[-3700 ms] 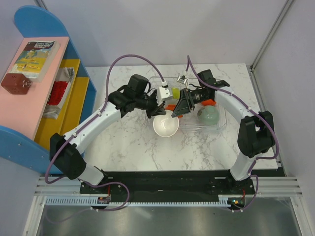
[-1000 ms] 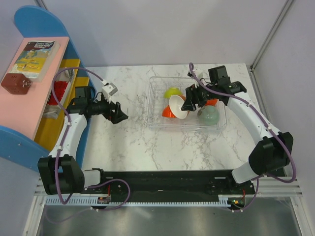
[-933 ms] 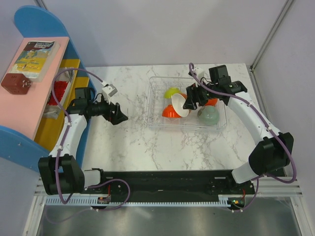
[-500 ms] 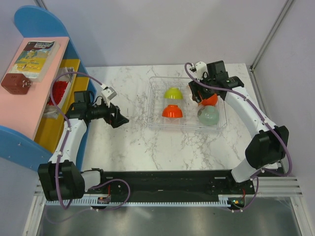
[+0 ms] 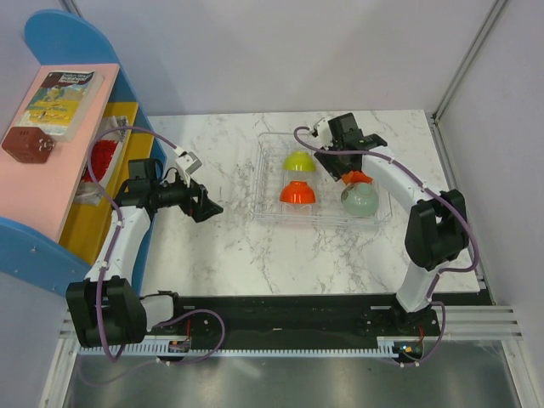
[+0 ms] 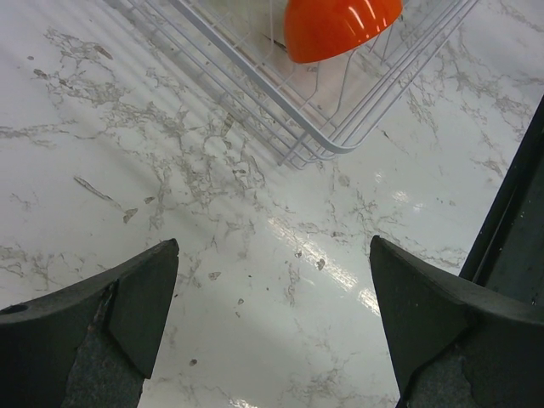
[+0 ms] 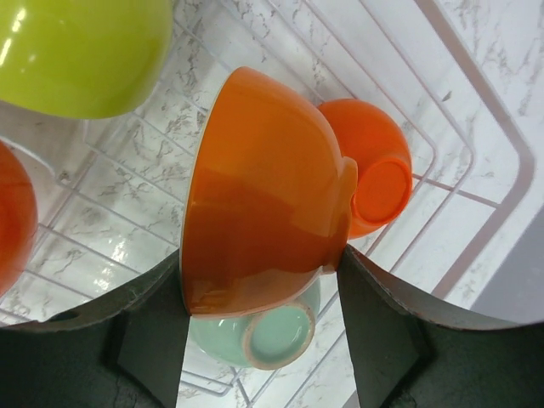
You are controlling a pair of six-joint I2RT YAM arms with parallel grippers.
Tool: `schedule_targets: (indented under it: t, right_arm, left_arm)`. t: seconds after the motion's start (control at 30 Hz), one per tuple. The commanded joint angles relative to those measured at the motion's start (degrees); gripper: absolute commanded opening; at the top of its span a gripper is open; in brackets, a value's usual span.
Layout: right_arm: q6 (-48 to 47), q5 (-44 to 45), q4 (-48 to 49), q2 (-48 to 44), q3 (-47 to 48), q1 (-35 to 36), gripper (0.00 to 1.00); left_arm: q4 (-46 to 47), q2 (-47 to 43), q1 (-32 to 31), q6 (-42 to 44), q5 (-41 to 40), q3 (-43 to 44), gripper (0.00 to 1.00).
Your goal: Load the bowls into the dish rack
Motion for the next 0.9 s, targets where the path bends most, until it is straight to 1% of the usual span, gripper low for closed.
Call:
schedule_targets:
  t: [0.0, 0.17, 0.5, 0.87]
  right_arm:
    - [-3.93, 10.11, 6.44, 0.55, 1.03, 3.37, 0.0]
    - [-6.75, 19.16, 10.22, 1.52, -2.83, 7.32, 0.0]
    - [-9.3, 26.72, 15.32, 5.12, -7.06, 10.58, 0.0]
    - [-12.73, 28.75, 16.73, 6.27, -10.58, 13.13, 0.0]
  left_arm:
    - [1.89, -0.72, 0.24, -0.04, 1.97, -0.2, 1.0]
    - [1.98, -0.81, 0.32, 0.05, 1.97, -0.28, 1.0]
    - [1.98, -0.9, 0.24, 0.14, 2.06, -0.46, 1.0]
    - [2.06, -0.72, 0.32, 0.23, 1.97, -0.46, 1.0]
